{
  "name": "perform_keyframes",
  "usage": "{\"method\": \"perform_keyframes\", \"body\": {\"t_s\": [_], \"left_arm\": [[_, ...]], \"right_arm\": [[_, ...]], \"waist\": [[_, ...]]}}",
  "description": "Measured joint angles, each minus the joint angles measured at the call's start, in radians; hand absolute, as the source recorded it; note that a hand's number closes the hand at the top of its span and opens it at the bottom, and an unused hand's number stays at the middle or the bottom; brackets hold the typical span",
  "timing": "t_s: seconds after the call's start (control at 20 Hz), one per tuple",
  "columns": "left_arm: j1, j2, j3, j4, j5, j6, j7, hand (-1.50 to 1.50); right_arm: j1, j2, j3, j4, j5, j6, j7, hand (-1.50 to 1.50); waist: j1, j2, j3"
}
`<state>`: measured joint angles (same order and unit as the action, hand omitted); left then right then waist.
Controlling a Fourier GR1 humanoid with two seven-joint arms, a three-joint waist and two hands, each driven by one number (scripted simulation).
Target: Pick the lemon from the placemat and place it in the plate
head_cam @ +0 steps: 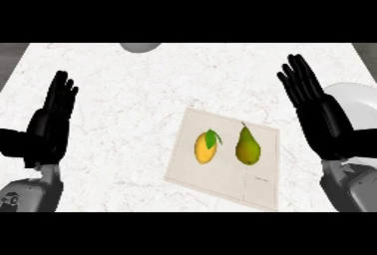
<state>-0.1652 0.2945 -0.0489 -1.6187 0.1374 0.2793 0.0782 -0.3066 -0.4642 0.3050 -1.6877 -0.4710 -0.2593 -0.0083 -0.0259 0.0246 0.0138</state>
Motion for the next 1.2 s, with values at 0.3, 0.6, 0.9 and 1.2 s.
{"method": "perform_keyframes", "body": {"t_s": [0.3, 0.6, 0.9, 1.2], "left_arm": [[0.098, -0.03, -0.048, 0.115, 0.025, -0.054, 0.068, 0.0], [0.16, -0.07, -0.094, 0.155, 0.067, -0.1, 0.116, 0.0], [0.168, -0.081, -0.092, 0.175, 0.082, -0.144, 0.109, 0.0], [0.176, -0.094, -0.103, 0.168, 0.07, -0.151, 0.111, 0.0]], "right_arm": [[-0.027, -0.046, -0.081, 0.015, 0.109, -0.123, 0.009, 1.5], [0.051, -0.12, -0.101, 0.11, 0.379, -0.404, 0.054, -1.5], [0.208, -0.025, -0.013, -0.052, 0.571, -0.606, 0.075, -1.5], [0.275, -0.138, 0.064, -0.17, 0.718, -0.514, 0.306, -1.5]], "waist": [[0.011, -0.017, -0.013], [-0.003, -0.022, -0.02], [0.01, -0.028, -0.014], [0.017, -0.03, -0.014]]}}
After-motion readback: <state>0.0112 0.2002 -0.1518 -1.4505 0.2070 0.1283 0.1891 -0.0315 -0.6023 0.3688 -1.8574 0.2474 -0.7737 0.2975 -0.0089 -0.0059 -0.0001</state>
